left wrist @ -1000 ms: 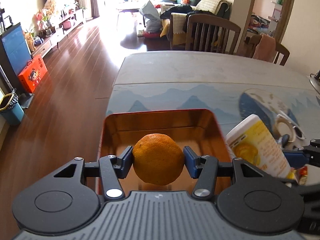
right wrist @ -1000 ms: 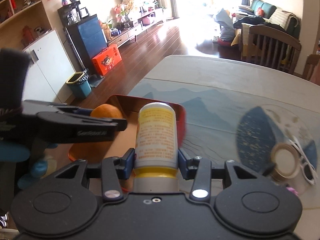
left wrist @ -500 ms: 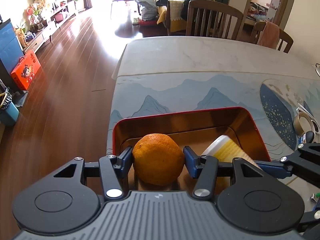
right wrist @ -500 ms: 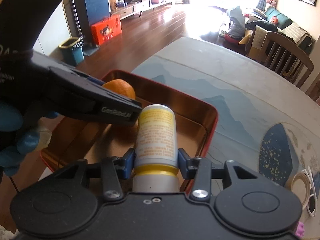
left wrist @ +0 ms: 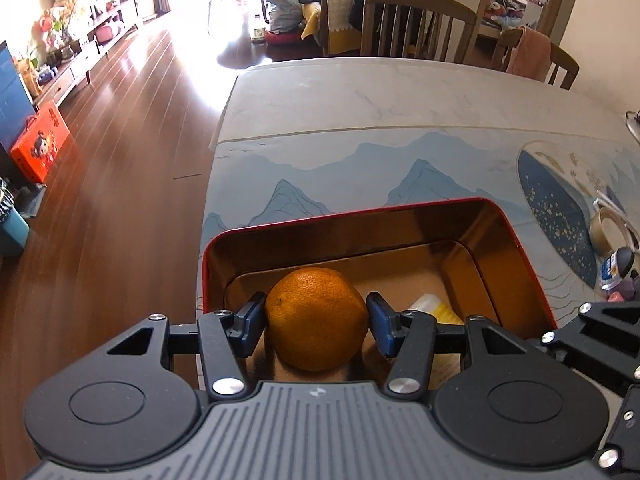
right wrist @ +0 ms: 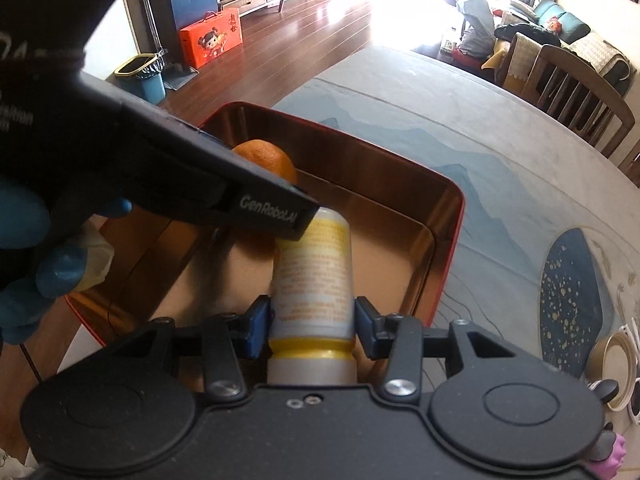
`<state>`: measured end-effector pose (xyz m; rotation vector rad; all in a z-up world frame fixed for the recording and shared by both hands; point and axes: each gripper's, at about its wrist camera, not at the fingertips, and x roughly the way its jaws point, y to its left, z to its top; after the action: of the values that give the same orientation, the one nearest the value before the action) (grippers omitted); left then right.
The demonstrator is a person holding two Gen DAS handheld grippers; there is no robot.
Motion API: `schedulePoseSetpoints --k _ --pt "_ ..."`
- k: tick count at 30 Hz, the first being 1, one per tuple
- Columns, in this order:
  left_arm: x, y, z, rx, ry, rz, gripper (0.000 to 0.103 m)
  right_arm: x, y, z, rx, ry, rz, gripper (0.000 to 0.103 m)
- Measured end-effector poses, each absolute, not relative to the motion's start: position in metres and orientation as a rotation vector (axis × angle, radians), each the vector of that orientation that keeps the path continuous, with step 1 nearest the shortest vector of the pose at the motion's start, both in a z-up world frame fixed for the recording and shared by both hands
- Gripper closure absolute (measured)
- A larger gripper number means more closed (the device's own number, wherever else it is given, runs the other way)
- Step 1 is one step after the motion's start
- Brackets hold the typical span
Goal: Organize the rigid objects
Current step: 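Lower and release the orange from the left tool while the right tool releases the bottle into the box, then withdraw both tools from the box and move them back over the table items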
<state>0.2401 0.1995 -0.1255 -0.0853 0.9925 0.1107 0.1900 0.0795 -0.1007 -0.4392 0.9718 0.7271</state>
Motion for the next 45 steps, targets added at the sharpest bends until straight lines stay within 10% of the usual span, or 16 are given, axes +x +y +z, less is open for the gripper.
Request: schedulePoseSetpoints --k 45 --pt "0.159 0.117 -0.04 -0.04 0.744 0.094 0.018 0.152 -0.091 -0.008 -0.052 0.71 0.64 0.0"
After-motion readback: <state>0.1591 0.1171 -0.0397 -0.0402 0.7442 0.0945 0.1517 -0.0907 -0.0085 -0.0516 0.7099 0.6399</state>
